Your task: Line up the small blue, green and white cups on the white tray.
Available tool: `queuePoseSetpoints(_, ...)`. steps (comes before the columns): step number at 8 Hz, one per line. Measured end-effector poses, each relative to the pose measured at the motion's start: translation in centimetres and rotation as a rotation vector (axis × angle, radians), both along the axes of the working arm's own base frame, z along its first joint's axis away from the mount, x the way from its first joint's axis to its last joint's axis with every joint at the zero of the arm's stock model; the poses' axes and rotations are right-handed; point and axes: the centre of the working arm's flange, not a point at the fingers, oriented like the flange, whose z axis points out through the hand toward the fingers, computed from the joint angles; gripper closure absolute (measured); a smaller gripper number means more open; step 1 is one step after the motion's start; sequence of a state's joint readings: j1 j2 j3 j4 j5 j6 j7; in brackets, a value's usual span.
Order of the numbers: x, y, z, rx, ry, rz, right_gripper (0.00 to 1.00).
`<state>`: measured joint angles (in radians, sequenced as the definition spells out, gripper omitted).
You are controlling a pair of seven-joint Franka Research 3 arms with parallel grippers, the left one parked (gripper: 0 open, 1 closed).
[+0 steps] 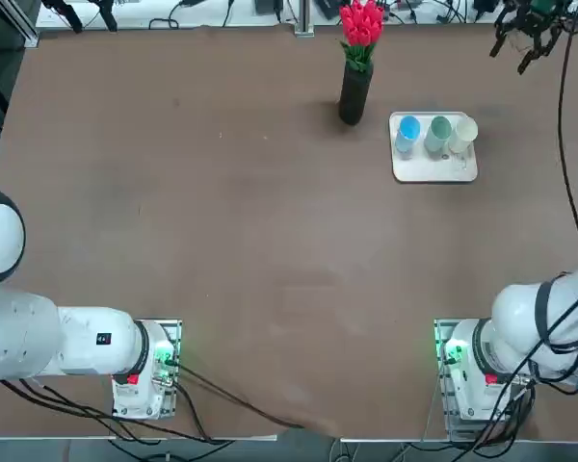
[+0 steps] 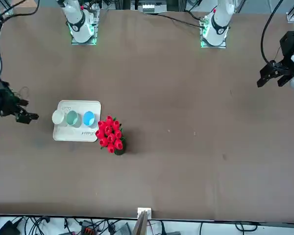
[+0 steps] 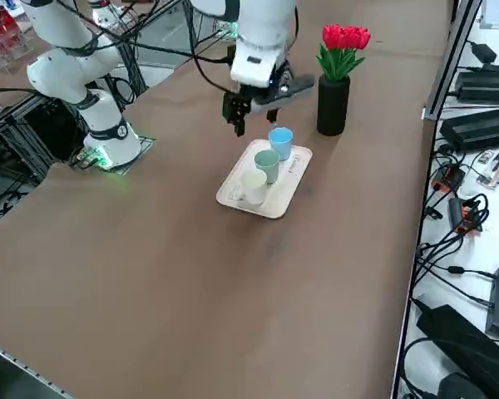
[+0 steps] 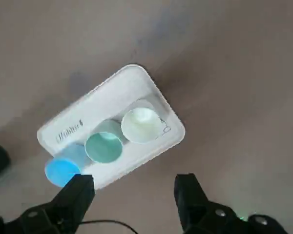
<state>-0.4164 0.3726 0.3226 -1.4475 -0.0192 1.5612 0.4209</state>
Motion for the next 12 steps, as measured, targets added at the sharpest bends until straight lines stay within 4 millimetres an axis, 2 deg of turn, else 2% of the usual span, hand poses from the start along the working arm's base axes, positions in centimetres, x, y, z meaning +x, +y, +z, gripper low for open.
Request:
queuePoseSetpoints(1,-0.1,0.0,1.6,0.031,-0.037,0.169,0.00)
queuePoseSetpoints(3,-0.9,0.8,6.2,0.048,-0.130,0.449,0.00)
queuePoseSetpoints(5,-2.1,5.1,10.5,-0.021,-0.171,0.571,0.00)
queuePoseSetpoints(6,-3.0,7.1,11.9,-0.044,-0.178,0.629,0.00)
queuePoseSetpoints(8,-5.2,9.7,12.3,-0.056,-0.200,0.719,0.00)
queuePoseSetpoints(10,-7.4,9.6,11.1,-0.060,-0.231,0.738,0.00)
queuePoseSetpoints(12,-8.6,8.6,11.2,-0.050,-0.236,0.718,0.00)
